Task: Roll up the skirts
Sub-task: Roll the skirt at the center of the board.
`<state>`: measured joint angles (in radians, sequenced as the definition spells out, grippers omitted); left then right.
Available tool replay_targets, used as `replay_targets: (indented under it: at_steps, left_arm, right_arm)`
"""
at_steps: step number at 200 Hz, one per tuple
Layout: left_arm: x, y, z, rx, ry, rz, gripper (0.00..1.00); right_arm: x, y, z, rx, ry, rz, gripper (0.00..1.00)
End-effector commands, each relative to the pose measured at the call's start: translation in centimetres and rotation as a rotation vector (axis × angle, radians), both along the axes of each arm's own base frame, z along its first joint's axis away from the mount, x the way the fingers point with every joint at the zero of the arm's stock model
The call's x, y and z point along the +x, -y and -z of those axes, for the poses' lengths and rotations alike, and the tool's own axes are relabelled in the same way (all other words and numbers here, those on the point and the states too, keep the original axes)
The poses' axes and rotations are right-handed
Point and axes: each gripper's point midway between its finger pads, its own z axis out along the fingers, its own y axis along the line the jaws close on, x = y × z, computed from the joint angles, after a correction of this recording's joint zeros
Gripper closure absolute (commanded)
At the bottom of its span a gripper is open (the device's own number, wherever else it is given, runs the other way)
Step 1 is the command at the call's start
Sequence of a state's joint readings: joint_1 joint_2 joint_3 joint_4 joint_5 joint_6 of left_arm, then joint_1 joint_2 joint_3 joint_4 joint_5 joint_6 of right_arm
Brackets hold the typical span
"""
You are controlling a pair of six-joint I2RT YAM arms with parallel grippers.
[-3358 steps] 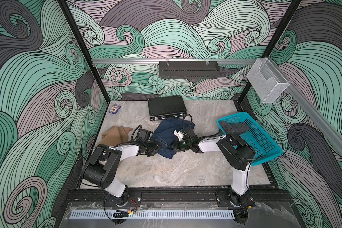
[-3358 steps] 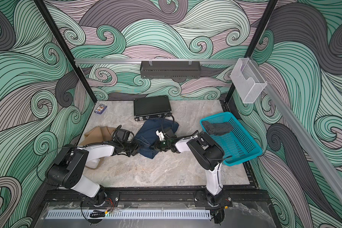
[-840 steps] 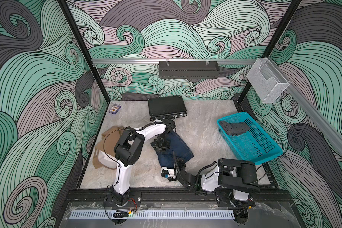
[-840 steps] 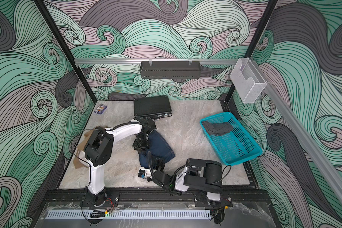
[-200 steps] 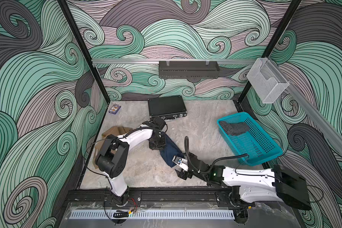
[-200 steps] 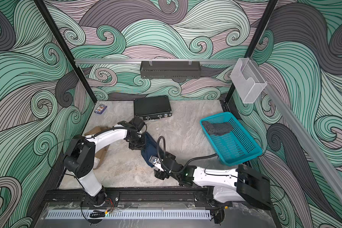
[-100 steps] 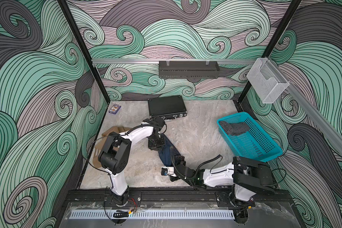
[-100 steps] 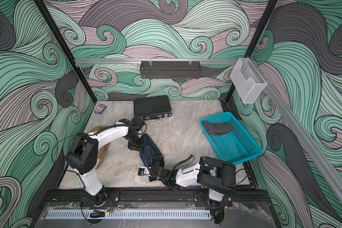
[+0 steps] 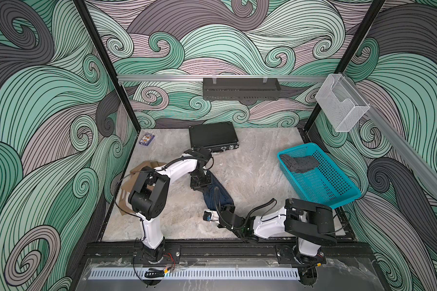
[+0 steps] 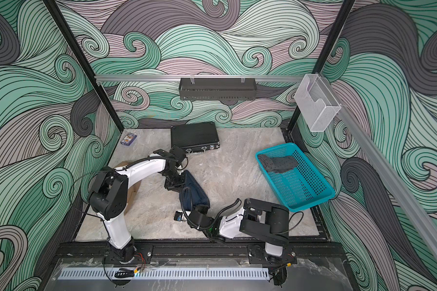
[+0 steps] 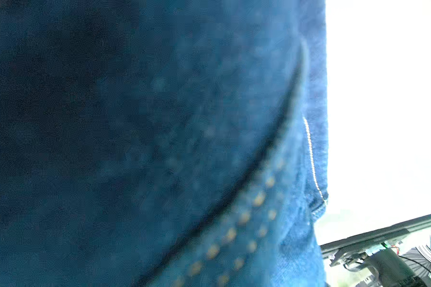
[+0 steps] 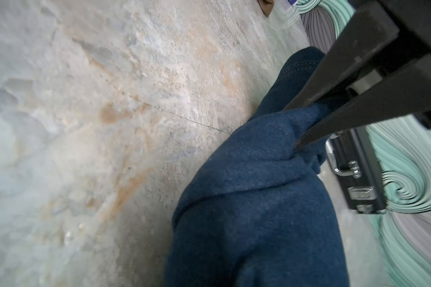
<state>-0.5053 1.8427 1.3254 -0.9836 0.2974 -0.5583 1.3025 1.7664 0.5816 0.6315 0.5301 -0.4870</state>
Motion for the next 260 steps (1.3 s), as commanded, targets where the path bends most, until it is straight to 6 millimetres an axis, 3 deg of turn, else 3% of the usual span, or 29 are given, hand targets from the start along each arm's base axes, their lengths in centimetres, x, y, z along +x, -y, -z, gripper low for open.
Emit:
replay_targets:
  at_steps: [1, 28, 85, 113, 140, 161, 174, 180, 183, 225, 260]
  left_arm:
    - [-1.1, 0.7, -0.6, -0.038, -0.08, 0.003, 1.0]
    - [0.1, 1.1, -1.6, -0.059, -0.047, -0.004, 0.97]
    - [3.6, 2.0, -3.3, -0.154, 0.035, -0.081, 0.62]
    - [4.7, 1.9, -4.0, -0.204, 0.059, -0.11, 0.52]
    - [4.2, 1.3, -4.6, -0.238, 0.09, -0.14, 0.45]
    - [3.2, -0.1, -4.8, -0.258, 0.146, -0.2, 0.27]
    - [2.7, 0.2, -5.0, -0.343, 0.182, -0.234, 0.21]
    - [2.6, 0.6, -5.3, -0.391, 0.202, -0.243, 0.05]
    - [2.6, 0.9, -5.3, -0.415, 0.209, -0.249, 0.02]
    - [3.0, 2.2, -4.2, -0.582, 0.3, -0.311, 0.01]
    - [3.0, 2.8, -1.4, -0.596, 0.318, -0.368, 0.01]
  right_arm:
    - [0.2, 0.7, 0.1, 0.153, -0.213, 0.106, 1.0]
    - [0.5, 2.7, -0.8, 0.424, -0.493, 0.225, 1.0]
    - [1.0, 6.4, -0.4, 0.782, -0.928, 0.456, 1.0]
    - [0.2, 6.4, 0.9, 0.806, -1.038, 0.494, 1.0]
    - [-0.2, 6.8, 2.6, 0.799, -1.066, 0.525, 1.0]
    - [-0.4, 6.8, 3.2, 0.782, -1.074, 0.531, 1.0]
    - [-0.6, 6.7, 3.4, 0.773, -1.087, 0.525, 1.0]
    - [-0.7, 6.8, 3.6, 0.77, -1.09, 0.525, 1.0]
    - [-0.7, 6.8, 3.7, 0.768, -1.092, 0.527, 1.0]
    - [-1.5, 6.3, 3.7, 0.766, -1.148, 0.503, 1.0]
    - [-2.1, 6.2, 4.2, 0.762, -1.196, 0.497, 1.0]
